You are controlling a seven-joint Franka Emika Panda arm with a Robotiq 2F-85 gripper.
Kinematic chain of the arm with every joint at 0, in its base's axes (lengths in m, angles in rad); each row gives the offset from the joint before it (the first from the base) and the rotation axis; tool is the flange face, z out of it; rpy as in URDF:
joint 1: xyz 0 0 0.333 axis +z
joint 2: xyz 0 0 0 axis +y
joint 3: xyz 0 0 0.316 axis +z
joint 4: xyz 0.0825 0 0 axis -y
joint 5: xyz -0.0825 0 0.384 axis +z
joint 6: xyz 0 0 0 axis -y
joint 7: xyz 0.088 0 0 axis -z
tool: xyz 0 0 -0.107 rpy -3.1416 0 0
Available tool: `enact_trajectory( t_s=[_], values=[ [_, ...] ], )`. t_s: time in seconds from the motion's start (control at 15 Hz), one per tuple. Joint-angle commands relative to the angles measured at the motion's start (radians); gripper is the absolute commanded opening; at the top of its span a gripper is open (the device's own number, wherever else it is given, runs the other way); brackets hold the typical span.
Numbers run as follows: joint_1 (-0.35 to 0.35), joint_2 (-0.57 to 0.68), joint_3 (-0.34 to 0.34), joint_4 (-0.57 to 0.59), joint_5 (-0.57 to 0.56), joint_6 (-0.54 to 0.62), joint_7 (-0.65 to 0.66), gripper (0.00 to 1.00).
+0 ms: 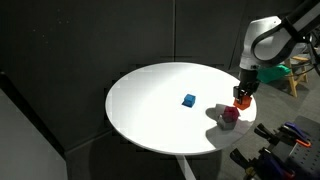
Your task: Put the orange block on the pink block
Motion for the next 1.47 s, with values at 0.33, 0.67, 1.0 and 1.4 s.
enact_trajectory(
  t_s=[0.33,0.67,1.0,1.4],
  values=[
    [0.010,0.075,0.005,0.065,-0.017,0.017,0.053,0.22],
    [0.023,0.107,0.007,0.082,-0.012,0.027,0.052,0.22],
    [0.033,0.128,0.008,0.088,-0.010,0.035,0.049,0.22],
    [0.041,0.144,0.008,0.092,-0.009,0.038,0.050,0.72]
  ],
)
